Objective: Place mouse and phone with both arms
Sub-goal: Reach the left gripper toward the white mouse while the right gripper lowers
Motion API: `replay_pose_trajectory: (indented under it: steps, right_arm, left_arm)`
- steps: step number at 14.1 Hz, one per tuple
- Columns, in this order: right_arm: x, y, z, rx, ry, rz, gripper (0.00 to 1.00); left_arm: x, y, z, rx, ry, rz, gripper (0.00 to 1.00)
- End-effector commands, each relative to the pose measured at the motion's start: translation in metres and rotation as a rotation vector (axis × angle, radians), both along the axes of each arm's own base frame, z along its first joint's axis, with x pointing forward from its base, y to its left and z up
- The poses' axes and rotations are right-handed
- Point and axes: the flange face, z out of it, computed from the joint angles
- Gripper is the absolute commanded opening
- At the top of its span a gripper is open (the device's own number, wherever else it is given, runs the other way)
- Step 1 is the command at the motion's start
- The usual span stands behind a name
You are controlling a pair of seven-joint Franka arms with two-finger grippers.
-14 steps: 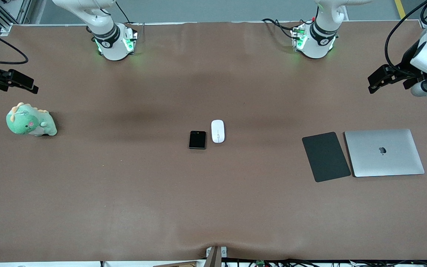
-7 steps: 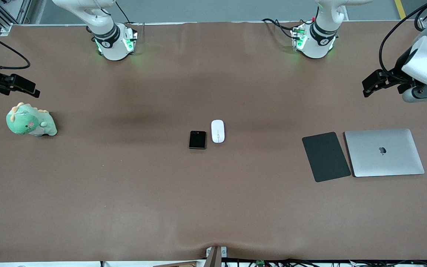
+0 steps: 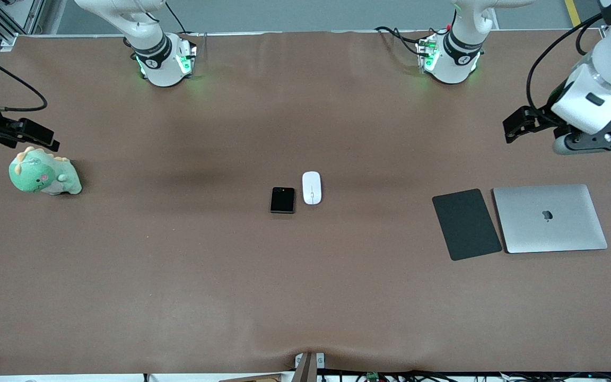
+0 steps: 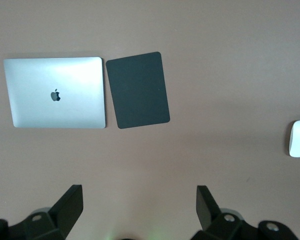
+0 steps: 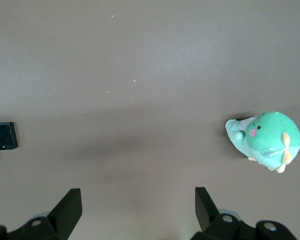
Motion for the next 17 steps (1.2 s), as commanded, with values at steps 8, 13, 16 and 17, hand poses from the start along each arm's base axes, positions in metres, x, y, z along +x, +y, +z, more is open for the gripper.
replay_pose_trajectory:
  steps: [8,13,16,17]
  right_arm:
    - [0.005,-0.004,-0.004,-0.014,0.003,0.003,1.00]
    - [0.016,0.002,-0.029,-0.009,0.035,0.011,1.00]
    - [0.028,0.003,-0.053,-0.003,0.071,0.010,1.00]
    - [0.035,0.003,-0.065,-0.003,0.071,0.011,1.00]
  left_arm:
    - [0.003,-0.062,-0.032,-0.021,0.065,-0.031,1.00]
    - [-0.001,-0.114,-0.057,-0.031,0.077,-0.023,1.00]
    - [-0.003,-0.157,-0.079,-0.045,0.075,0.000,1.00]
    - [-0.005,-0.175,-0.087,-0.047,0.070,0.007,1.00]
